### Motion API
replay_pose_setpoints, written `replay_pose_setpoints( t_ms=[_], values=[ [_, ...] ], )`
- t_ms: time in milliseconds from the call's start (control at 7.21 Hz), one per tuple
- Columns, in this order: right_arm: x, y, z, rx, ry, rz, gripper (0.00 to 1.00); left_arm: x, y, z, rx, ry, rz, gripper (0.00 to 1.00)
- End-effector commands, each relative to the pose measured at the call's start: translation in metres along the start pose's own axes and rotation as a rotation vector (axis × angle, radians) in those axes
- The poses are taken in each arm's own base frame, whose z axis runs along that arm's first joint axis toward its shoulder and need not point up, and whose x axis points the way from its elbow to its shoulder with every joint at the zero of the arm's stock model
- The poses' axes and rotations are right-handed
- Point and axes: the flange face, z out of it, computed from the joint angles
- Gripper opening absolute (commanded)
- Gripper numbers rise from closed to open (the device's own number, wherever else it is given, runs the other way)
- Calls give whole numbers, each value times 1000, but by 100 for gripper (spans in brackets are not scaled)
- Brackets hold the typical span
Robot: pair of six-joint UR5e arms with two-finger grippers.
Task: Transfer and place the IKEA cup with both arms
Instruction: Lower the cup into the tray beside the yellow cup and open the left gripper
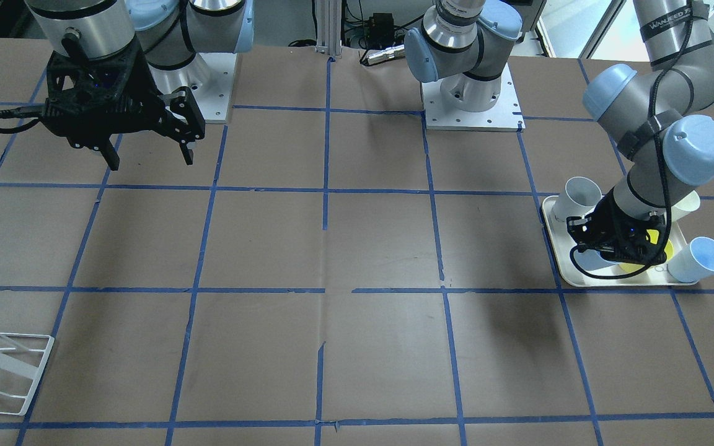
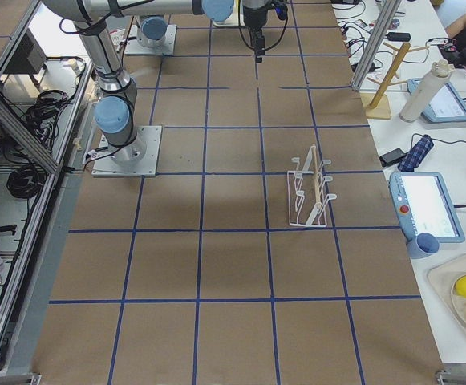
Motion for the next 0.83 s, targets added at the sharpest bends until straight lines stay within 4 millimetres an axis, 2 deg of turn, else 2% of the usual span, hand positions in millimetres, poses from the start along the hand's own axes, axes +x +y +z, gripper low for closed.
replay_pose_setpoints(
  t_ms=[0,416,693],
  values=[
    [0,0,-7,-21,-34,50,100,-11,0,16,-25,13,-4,0],
    [-2,0,-9,-16,-25,42,100,-20,0,35,-74,10,25,0],
    [-2,0,-10,-15,-25,37,100,-22,1,38,-79,11,20,0]
  ],
)
